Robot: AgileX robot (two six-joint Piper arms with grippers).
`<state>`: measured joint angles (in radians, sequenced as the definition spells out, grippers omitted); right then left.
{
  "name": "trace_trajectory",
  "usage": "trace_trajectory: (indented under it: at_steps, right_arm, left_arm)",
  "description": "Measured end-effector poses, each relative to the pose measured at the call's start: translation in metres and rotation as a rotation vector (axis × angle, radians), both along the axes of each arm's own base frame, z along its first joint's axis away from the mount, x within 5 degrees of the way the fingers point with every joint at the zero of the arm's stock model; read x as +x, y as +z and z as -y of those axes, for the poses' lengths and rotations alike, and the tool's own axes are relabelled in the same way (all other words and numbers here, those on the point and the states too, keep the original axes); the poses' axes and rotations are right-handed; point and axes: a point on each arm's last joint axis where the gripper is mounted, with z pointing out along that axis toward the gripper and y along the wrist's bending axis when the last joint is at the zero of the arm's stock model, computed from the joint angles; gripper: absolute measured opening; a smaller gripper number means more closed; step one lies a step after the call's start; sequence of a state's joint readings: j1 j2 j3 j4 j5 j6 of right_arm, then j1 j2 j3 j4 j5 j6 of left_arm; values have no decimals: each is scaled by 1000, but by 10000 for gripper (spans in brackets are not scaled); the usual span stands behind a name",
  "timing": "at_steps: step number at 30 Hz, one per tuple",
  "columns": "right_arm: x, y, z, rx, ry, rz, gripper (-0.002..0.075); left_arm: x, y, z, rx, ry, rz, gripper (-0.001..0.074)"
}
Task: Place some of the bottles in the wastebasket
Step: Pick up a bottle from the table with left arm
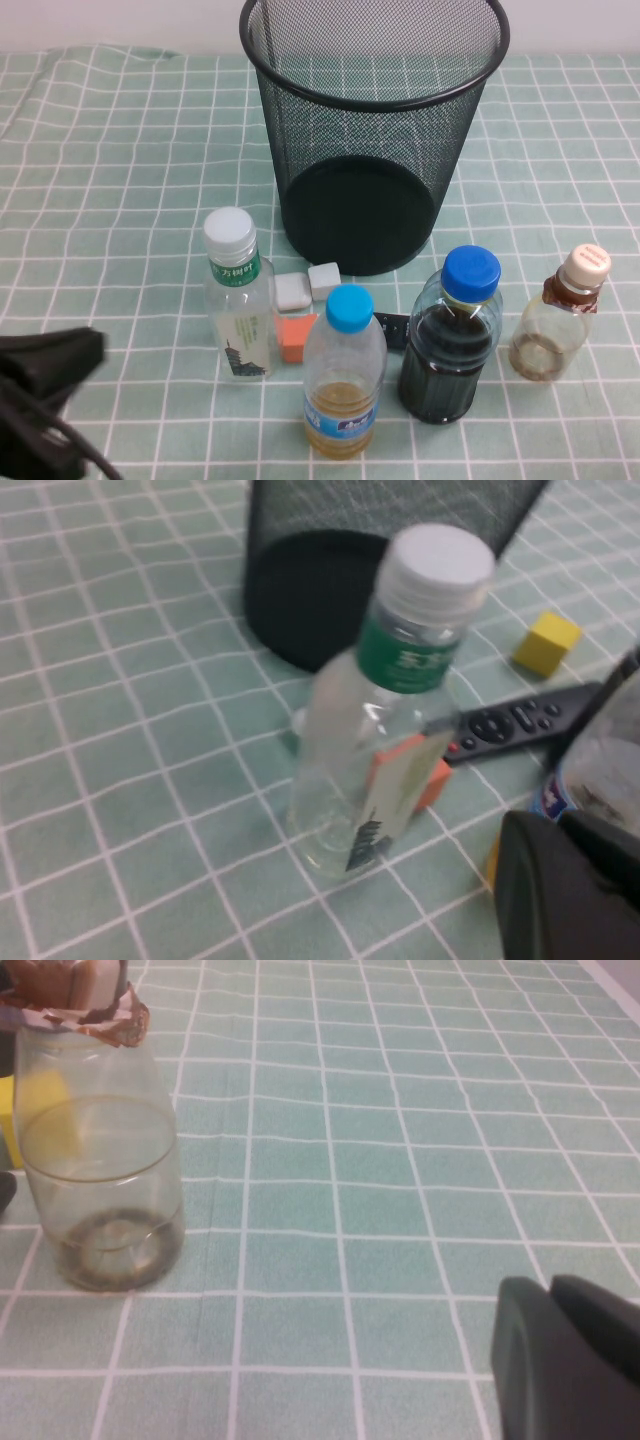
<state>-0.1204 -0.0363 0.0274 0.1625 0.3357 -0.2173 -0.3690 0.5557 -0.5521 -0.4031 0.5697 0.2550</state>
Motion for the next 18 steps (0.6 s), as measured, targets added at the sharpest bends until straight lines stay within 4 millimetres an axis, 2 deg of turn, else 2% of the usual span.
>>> trace_trajectory:
  at_steps: [5, 10, 14, 18]
  right_arm:
    - [0, 0, 0, -2, 1, 0, -7]
    - [0, 0, 0, -2, 1, 0, -7]
    - [0, 0, 0, -2, 1, 0, -7]
    - [0, 0, 0, -2, 1, 0, -7]
  left_arm:
    - [20, -10, 31, 97, -160, 28, -5]
    - [42, -14, 54, 78, -168, 108, -5]
    - [53, -21, 56, 36, -109, 239, -4]
    - [49, -33, 53, -48, -77, 361, -5]
